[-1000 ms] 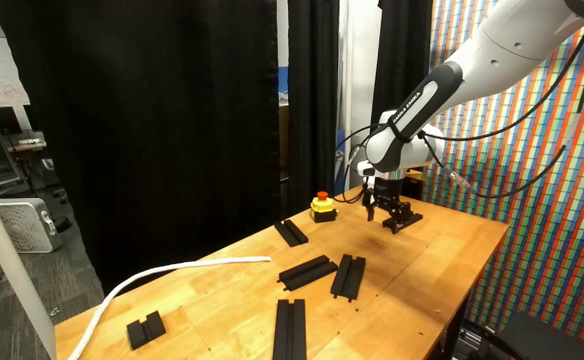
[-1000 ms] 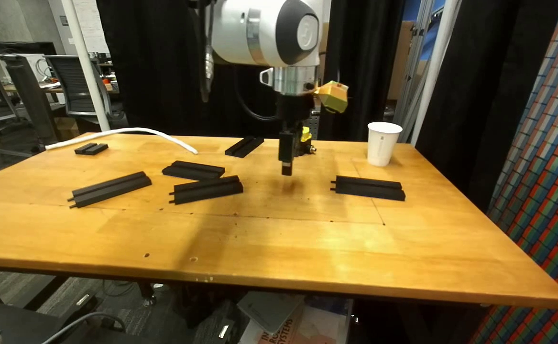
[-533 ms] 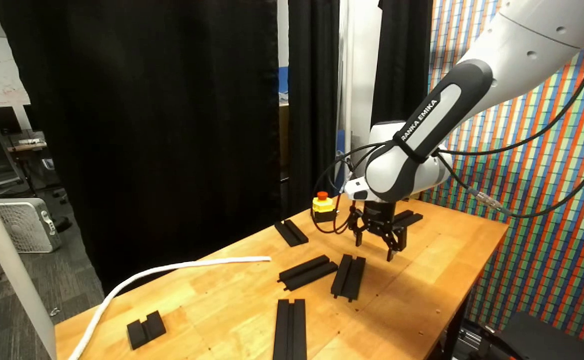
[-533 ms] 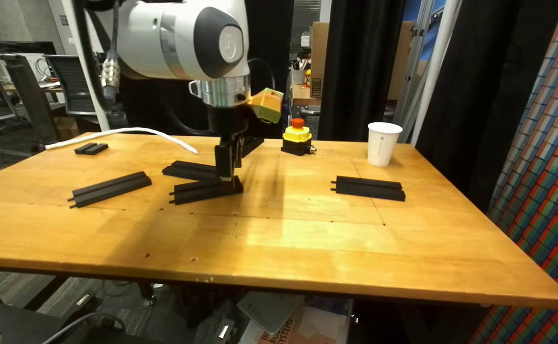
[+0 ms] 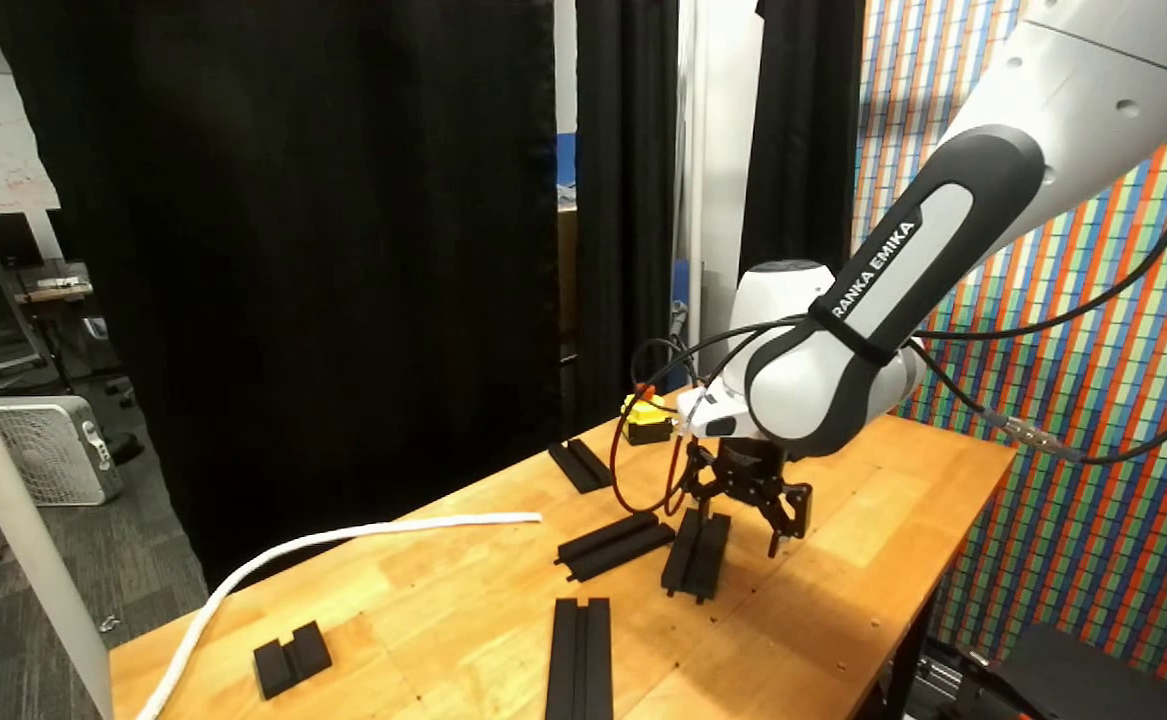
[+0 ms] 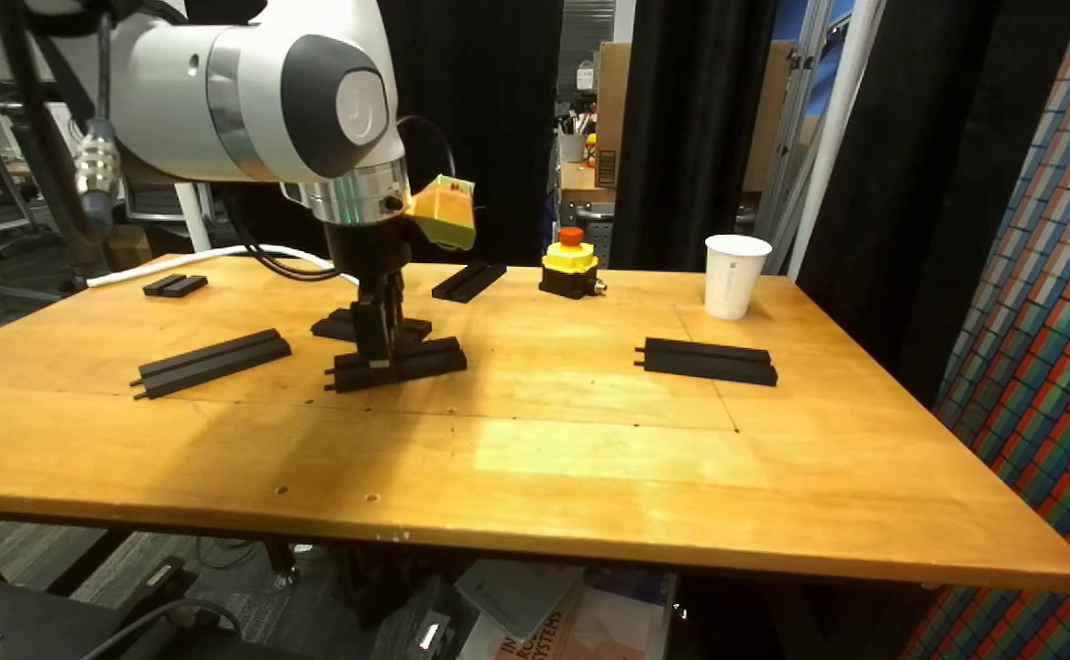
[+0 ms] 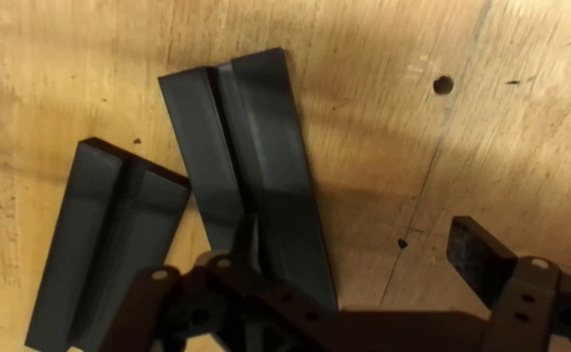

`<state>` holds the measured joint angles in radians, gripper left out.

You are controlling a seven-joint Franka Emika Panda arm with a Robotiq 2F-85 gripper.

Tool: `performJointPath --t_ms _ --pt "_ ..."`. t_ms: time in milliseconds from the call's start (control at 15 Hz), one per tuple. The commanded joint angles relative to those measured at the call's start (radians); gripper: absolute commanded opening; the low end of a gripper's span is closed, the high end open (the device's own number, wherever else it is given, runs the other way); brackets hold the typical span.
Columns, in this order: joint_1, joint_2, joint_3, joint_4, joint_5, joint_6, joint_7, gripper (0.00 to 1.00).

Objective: Connect the four black pieces together

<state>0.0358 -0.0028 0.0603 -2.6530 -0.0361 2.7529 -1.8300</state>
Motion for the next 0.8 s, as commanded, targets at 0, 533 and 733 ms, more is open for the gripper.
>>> performJointPath --t_ms 0,533,733 --pt "0.025 -0.022 0.011 -0.024 -0.004 0.029 -0.030 1.00" --pt "0.052 0.042 0.032 0.011 -0.071 0.033 -0.021 1.00" --pt "0.049 0.074 0.030 0.030 -0.139 0.039 -0.010 1.00"
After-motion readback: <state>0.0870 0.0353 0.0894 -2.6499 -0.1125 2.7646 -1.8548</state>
